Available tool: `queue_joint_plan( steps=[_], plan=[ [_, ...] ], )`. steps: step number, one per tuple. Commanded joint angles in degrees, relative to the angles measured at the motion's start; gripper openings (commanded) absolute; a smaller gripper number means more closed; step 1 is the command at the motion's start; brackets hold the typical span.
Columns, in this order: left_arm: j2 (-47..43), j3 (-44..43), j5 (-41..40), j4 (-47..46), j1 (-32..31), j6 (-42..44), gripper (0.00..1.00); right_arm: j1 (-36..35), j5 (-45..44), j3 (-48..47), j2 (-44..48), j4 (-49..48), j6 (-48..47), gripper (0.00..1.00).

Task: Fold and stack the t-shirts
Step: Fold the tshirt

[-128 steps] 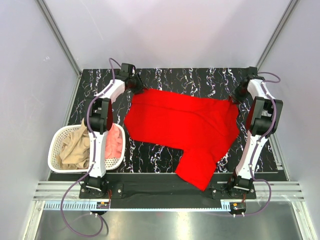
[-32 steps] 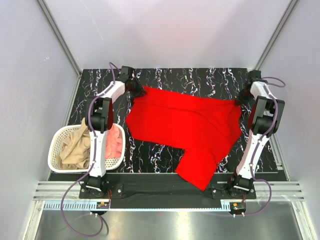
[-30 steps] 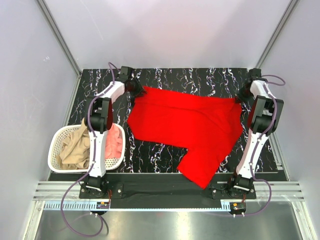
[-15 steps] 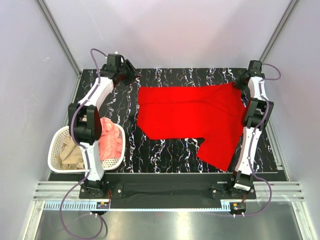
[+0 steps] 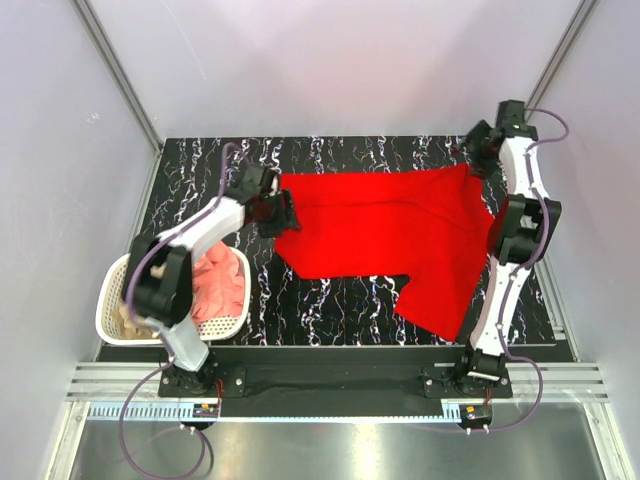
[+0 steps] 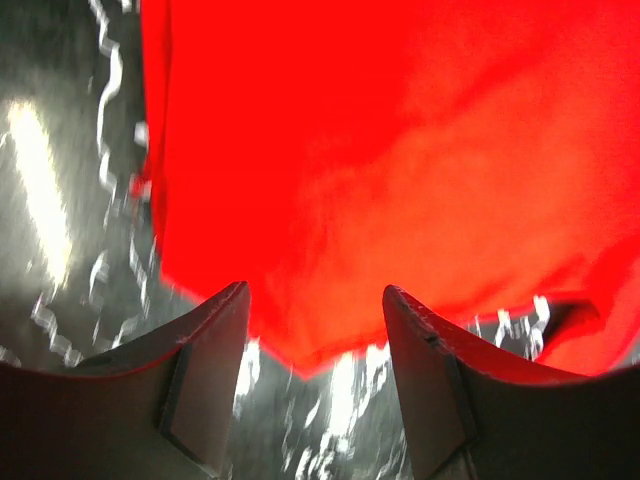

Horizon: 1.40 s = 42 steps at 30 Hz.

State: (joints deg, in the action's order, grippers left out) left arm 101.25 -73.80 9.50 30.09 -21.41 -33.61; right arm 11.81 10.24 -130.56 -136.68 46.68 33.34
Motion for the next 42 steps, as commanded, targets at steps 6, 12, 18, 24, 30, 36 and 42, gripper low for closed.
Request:
queue_joint_plan(
  steps=[6,12,18,24,30,36,42],
  plan=[
    [-31.4,11.2,1.4,-6.0,1.8,5.9,0.62,-23.6,2.1,28.7,29.6,-0.4,-2.0,0.69],
    [-39.5,14.3,3.0,-5.6,2.0,3.4,0.53,-43.4,2.0,40.0,33.9,-5.7,-2.1,0.41],
    [-43.3,13.2,2.6,-5.9,2.0,1.8,0.43,-54.3,-0.9,36.0,24.1,-8.2,-1.6,0.49],
    [-45.5,14.6,0.5,-6.0,2.2,2.3,0.40,-58.3,-1.5,27.6,15.3,-7.0,-2.4,0.57],
    [-46.8,21.8,3.7,-9.5,4.7,-1.5,0.40,-58.5,1.0,22.1,8.4,-6.3,-3.5,0.57],
    [-49.2,26.2,4.0,-10.7,5.9,-4.9,0.40,-58.4,1.8,20.0,4.6,-6.2,-3.4,0.55],
    [-49.5,27.7,4.3,-12.5,6.2,-6.1,0.40,-58.4,-2.1,18.1,2.9,-4.4,-4.2,0.51]
  ],
)
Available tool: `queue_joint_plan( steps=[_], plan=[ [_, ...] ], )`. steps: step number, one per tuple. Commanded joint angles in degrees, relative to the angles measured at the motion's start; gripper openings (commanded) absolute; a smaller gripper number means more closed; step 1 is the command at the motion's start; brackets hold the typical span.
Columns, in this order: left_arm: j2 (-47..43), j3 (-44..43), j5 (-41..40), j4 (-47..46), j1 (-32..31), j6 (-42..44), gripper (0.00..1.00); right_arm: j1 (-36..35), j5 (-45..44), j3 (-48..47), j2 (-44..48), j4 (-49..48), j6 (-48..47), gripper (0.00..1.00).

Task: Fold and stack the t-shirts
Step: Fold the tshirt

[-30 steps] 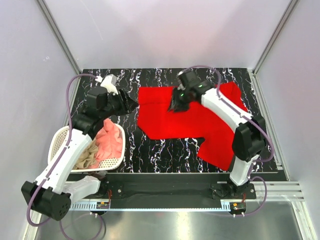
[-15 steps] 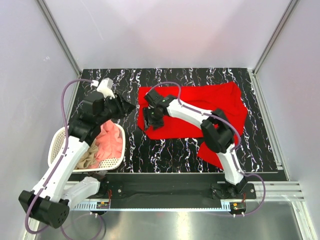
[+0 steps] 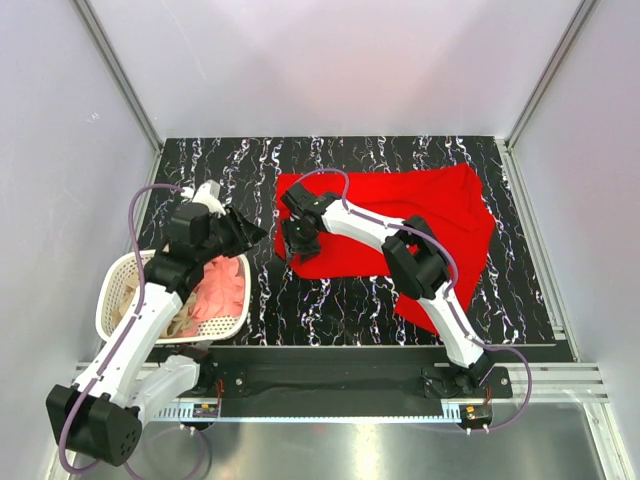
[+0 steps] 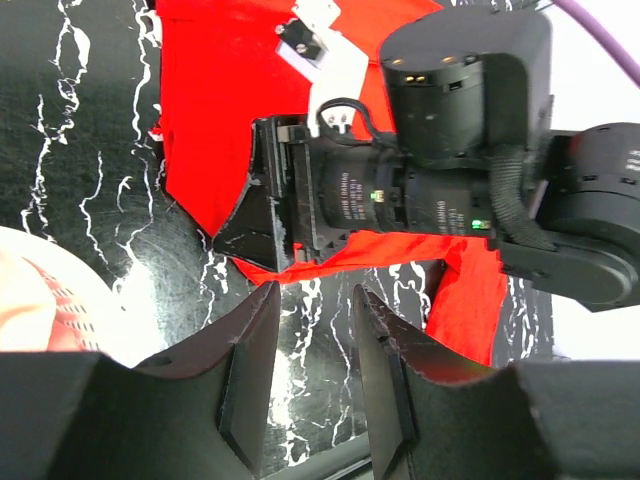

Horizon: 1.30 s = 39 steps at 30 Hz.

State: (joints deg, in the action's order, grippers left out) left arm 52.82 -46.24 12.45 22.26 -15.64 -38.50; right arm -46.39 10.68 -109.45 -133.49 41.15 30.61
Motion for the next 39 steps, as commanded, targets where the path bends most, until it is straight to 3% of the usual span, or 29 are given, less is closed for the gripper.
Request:
queue_joint_plan(
  steps=[1,9,13,19,22,25,27,29,35,39],
  plan=[
    [-1.0,0.0,1.0,-4.7,0.4,-1.2,0.40,-0.1,-3.1,-3.5,-0.5,1.6,-2.0,0.49],
    [2.2,-1.4,1.4,-3.5,0.9,0.1,0.40,2.0,-4.7,-4.5,-1.1,3.9,-2.8,0.02],
    [5.6,-3.6,1.7,-2.1,0.9,1.6,0.40,6.0,-1.5,-2.7,1.8,2.4,-2.0,0.00],
    [17.2,-11.6,0.8,5.4,0.5,5.3,0.39,14.6,13.8,-5.9,0.9,3.4,-4.2,0.00],
    [23.4,-17.5,-2.5,12.0,-1.5,6.7,0.39,19.3,16.6,-7.1,-0.6,3.6,-6.7,0.07],
    [29.2,-20.8,-2.7,13.3,-4.6,7.5,0.42,23.4,20.1,-9.7,-2.4,4.9,-8.8,0.27],
    [31.9,-21.4,-2.0,12.2,-5.9,6.8,0.45,25.5,20.0,-10.3,-1.9,5.8,-9.2,0.50],
    [33.7,-21.1,-0.6,10.4,-6.6,5.6,0.46,26.5,17.6,-10.3,0.2,6.5,-9.0,0.56],
    [43.4,-24.6,4.2,7.0,-6.7,4.9,0.49,28.5,7.2,-7.1,8.5,14.6,-9.0,0.55],
    [48.1,-27.9,7.0,3.8,-6.7,3.4,0.50,29.0,2.2,4.0,17.6,15.8,-9.0,0.49]
  ],
)
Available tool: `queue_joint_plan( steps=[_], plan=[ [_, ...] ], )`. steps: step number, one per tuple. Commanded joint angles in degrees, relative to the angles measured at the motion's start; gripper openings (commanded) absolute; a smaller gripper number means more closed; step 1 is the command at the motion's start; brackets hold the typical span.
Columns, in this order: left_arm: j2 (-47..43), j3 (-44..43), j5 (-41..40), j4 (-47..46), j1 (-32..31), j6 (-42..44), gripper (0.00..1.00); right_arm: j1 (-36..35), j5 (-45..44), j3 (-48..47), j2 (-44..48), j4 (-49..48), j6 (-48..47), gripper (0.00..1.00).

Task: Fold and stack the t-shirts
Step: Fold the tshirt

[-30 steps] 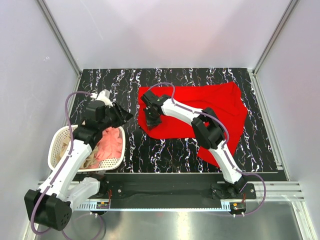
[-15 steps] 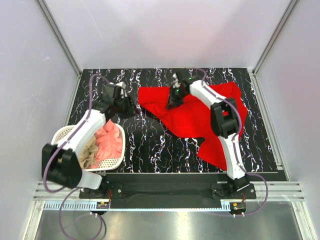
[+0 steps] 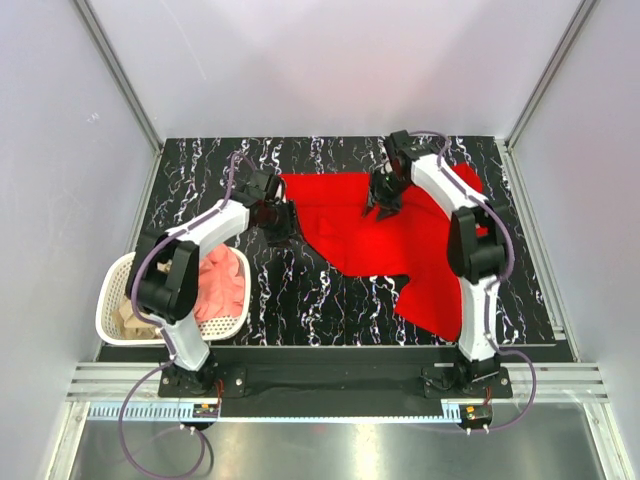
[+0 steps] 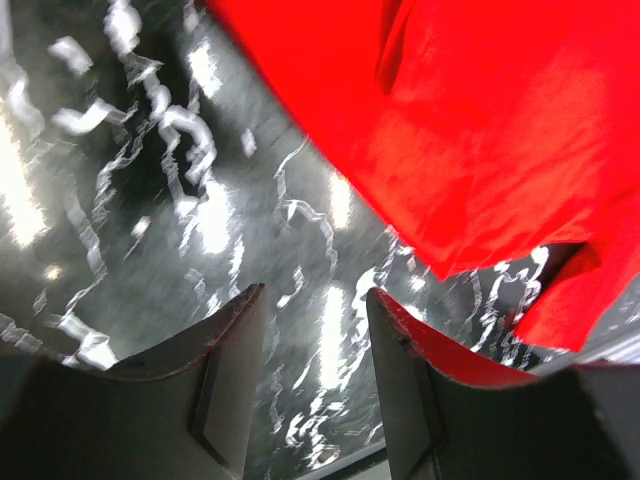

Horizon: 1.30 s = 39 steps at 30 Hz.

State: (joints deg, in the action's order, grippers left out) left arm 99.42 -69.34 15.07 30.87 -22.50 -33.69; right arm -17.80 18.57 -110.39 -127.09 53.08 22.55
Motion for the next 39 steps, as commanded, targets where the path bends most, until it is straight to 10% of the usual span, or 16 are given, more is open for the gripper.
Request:
queue_joint_plan(
  steps=[1,11,33,39],
  plan=[
    [3.9,-5.4,5.1,-5.6,0.0,-2.2,0.50,0.6,-6.6,7.0,13.2,4.0,-0.8,0.48],
    [16.0,-15.8,7.7,-9.1,-1.5,-6.8,0.46,7.1,-12.8,26.7,30.4,6.7,5.0,0.33],
    [23.6,-21.5,1.7,-4.2,-3.4,-9.2,0.44,9.5,-12.3,29.9,35.2,6.8,5.1,0.33],
    [24.3,-23.1,2.0,-3.6,-3.5,-8.9,0.26,9.5,-9.8,30.8,34.9,6.2,4.7,0.33]
  ],
)
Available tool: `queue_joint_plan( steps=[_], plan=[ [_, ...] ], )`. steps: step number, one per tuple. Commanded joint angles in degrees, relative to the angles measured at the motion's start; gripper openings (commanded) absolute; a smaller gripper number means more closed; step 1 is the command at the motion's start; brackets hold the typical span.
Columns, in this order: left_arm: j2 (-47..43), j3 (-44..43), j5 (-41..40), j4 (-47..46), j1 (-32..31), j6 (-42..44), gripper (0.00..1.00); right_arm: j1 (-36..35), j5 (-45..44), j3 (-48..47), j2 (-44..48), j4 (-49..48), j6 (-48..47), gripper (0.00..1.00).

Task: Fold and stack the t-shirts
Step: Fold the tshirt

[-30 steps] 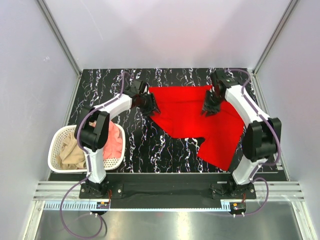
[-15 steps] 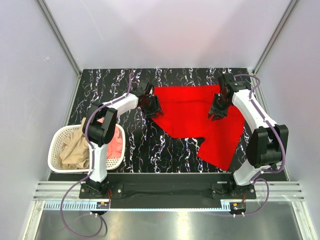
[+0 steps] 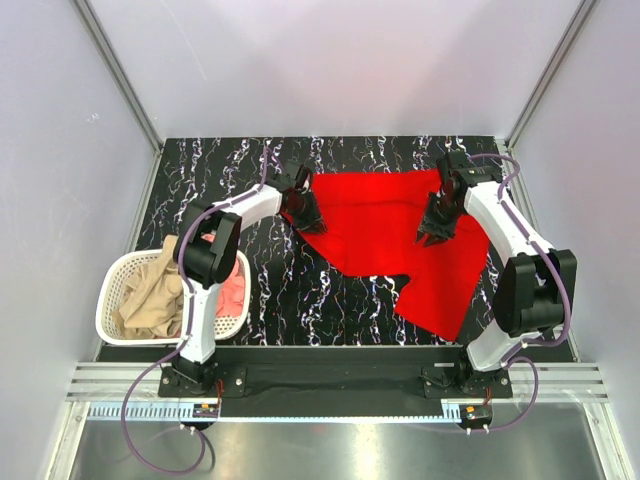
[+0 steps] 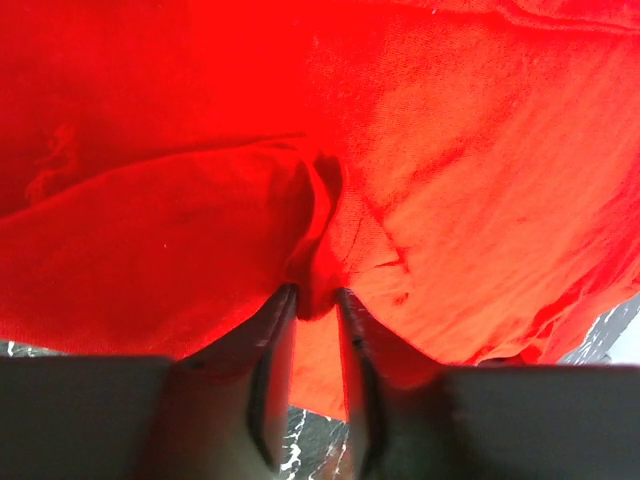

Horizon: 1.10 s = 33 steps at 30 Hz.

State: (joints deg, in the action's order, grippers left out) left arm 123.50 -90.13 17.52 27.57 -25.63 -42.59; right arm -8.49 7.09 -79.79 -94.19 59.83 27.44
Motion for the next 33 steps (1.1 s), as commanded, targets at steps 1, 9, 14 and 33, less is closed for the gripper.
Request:
queue_joint_plan(
  steps=[1,9,14,33],
  plan=[
    [0.0,-2.4,-0.6,-0.4,-0.3,0.4,0.21,0.2,3.2,-0.1,0.6,-0.2,-0.7,0.33],
    [-10.6,3.4,-7.5,4.8,-0.3,6.5,0.00,0.1,4.2,-5.3,-7.8,1.1,-6.3,0.42],
    [-25.0,14.2,-10.2,6.1,-0.3,6.0,0.00,-1.0,4.9,-14.5,-15.7,-1.6,-5.4,0.48],
    [-44.2,37.5,-19.8,11.4,-0.5,5.5,0.00,-15.9,-15.1,-53.9,-48.2,7.3,-3.8,0.84]
  ],
)
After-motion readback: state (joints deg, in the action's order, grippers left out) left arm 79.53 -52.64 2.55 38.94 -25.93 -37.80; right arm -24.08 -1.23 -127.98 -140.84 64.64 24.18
